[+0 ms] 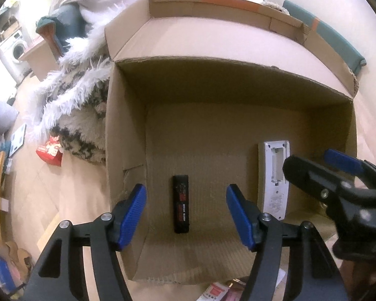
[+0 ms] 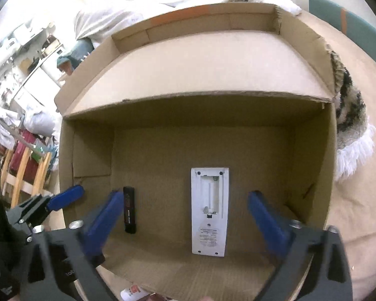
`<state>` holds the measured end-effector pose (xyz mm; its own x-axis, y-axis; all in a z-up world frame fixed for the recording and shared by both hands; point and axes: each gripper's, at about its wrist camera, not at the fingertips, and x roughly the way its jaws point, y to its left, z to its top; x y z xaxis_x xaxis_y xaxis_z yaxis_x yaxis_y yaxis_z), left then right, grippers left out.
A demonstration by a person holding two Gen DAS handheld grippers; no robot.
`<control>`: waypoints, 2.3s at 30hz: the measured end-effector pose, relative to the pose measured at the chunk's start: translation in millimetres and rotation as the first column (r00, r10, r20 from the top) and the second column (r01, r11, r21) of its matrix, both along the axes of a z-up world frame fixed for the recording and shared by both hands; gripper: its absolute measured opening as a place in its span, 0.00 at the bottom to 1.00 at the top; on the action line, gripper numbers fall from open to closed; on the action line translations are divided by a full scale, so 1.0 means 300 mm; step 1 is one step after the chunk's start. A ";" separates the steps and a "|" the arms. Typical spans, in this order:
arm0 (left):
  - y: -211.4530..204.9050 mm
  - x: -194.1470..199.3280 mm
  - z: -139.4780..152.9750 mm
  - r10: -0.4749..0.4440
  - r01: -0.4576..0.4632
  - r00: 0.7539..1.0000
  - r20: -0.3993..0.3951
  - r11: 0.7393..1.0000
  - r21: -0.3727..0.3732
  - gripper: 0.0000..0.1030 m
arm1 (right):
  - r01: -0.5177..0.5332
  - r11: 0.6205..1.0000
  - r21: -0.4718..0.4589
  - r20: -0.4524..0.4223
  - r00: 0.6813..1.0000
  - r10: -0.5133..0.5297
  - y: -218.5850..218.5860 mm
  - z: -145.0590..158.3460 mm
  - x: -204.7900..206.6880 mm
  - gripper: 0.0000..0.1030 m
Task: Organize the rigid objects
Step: 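Withdraw both tools from the box back toward the items, then grasp the white pill bottle with the left tool while the right tool grasps the earbud case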
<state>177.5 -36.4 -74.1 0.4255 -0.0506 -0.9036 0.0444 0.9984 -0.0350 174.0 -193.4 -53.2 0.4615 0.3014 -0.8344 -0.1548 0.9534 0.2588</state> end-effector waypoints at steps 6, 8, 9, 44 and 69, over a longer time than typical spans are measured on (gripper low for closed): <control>0.033 -0.017 0.059 0.013 -0.013 1.000 0.011 0.999 -0.044 0.61 | 0.015 1.000 0.002 0.014 1.000 -0.016 -0.022 0.025 -0.018 1.00; 0.044 -0.027 0.079 0.021 -0.020 1.000 0.021 0.999 -0.049 0.61 | 0.024 1.000 0.007 0.023 0.999 -0.024 -0.026 0.035 -0.023 1.00; 0.052 -0.034 0.091 0.023 -0.021 0.999 0.027 0.998 -0.051 0.61 | 0.027 1.000 0.003 0.028 0.999 -0.027 -0.028 0.042 -0.027 1.00; 0.136 -0.318 -0.005 0.069 -0.072 0.994 -0.087 0.997 -0.025 0.62 | 0.031 1.000 -0.004 -0.112 0.993 -0.031 -0.233 0.000 -0.413 1.00; -0.031 -0.276 -0.298 -0.081 0.027 0.905 -0.419 0.991 -0.133 0.51 | 0.145 0.989 0.043 -0.328 0.937 -0.123 -0.287 -0.148 -0.347 1.00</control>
